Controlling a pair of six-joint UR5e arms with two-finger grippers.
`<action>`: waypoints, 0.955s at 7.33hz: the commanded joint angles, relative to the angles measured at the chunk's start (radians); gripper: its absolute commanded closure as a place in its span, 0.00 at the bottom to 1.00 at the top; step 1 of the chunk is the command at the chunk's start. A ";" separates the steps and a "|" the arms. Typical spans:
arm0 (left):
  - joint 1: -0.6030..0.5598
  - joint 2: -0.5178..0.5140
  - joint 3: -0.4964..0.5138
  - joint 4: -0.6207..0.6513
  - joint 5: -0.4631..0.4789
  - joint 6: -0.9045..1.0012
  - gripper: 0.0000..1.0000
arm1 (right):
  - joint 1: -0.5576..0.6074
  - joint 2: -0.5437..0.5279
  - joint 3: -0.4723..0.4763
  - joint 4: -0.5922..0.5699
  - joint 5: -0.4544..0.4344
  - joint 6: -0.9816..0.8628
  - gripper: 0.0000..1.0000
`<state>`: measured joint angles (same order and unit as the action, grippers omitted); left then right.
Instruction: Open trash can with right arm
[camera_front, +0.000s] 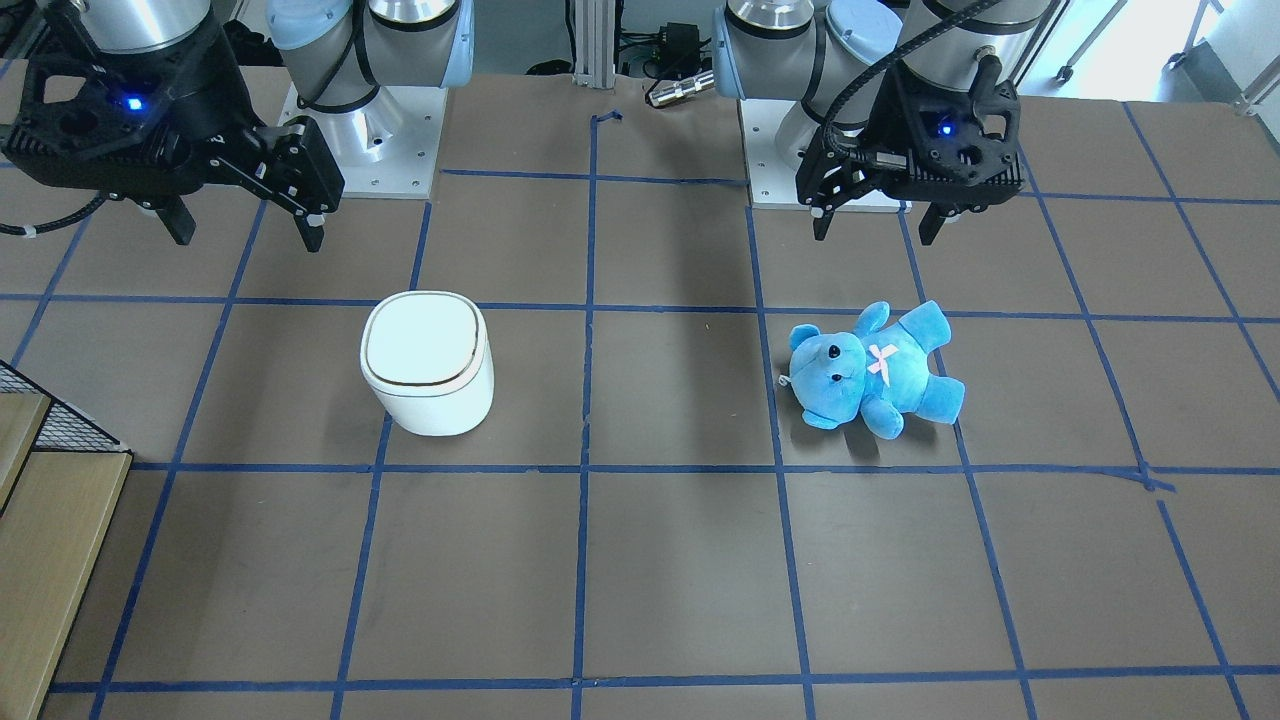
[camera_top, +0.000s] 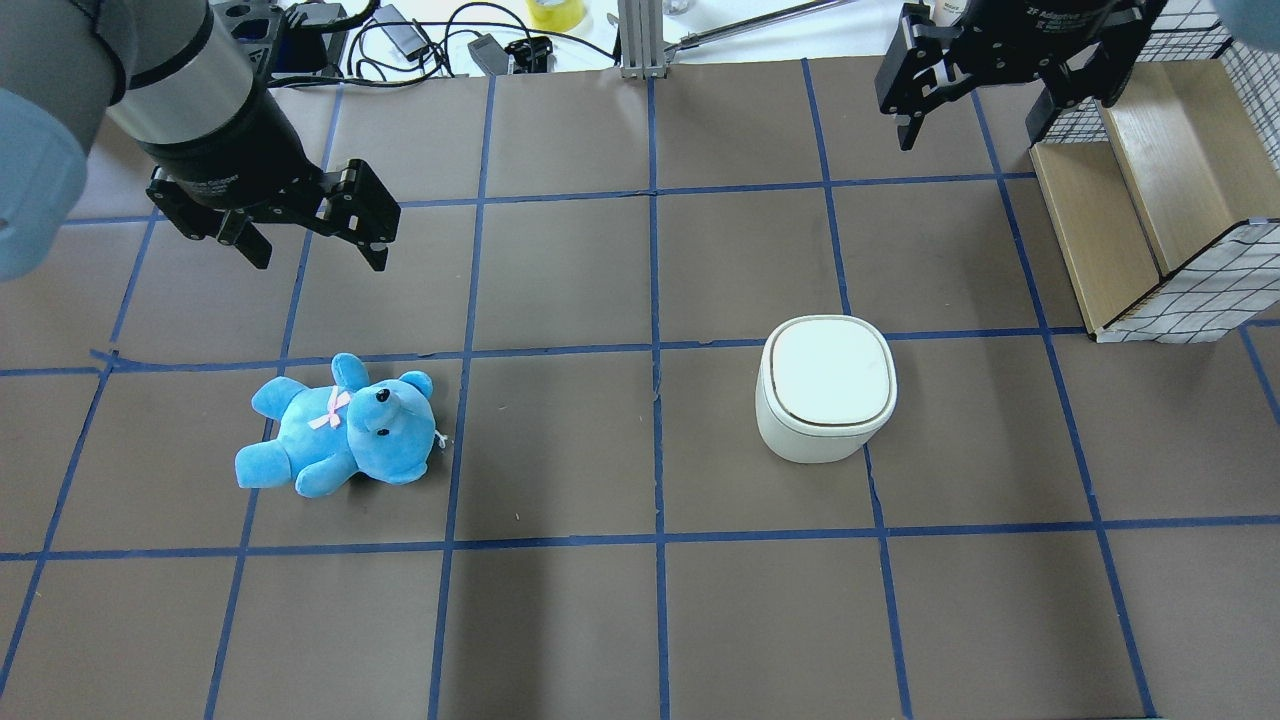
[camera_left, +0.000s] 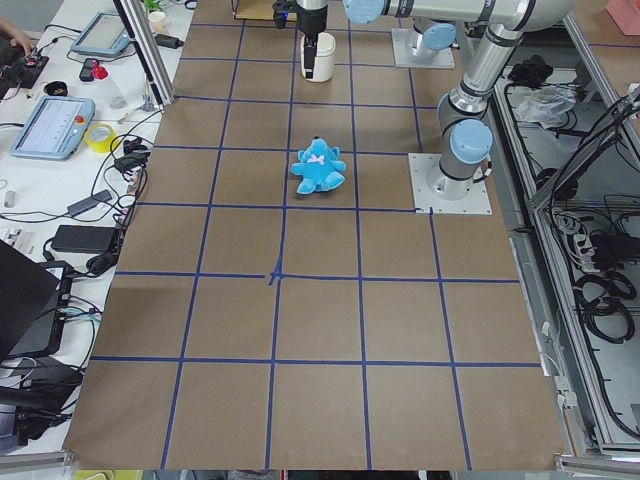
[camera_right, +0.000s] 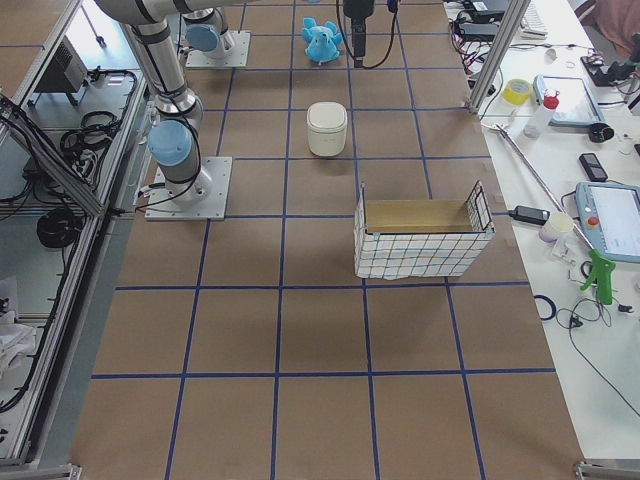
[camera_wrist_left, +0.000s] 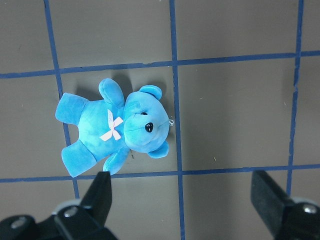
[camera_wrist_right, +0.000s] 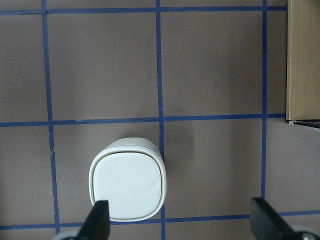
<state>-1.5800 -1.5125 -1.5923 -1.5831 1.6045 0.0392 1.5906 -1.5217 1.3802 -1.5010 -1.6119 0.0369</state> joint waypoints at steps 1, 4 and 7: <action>0.000 0.000 0.000 0.000 0.000 0.001 0.00 | 0.000 0.000 0.000 0.001 -0.006 -0.003 0.00; 0.000 0.000 0.000 0.000 0.000 0.001 0.00 | 0.000 0.000 -0.001 -0.007 -0.005 0.000 0.00; 0.000 0.000 0.000 0.000 0.000 0.001 0.00 | 0.000 0.009 -0.001 -0.013 0.007 0.009 0.84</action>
<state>-1.5800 -1.5125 -1.5923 -1.5830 1.6045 0.0388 1.5907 -1.5179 1.3778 -1.5124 -1.6088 0.0454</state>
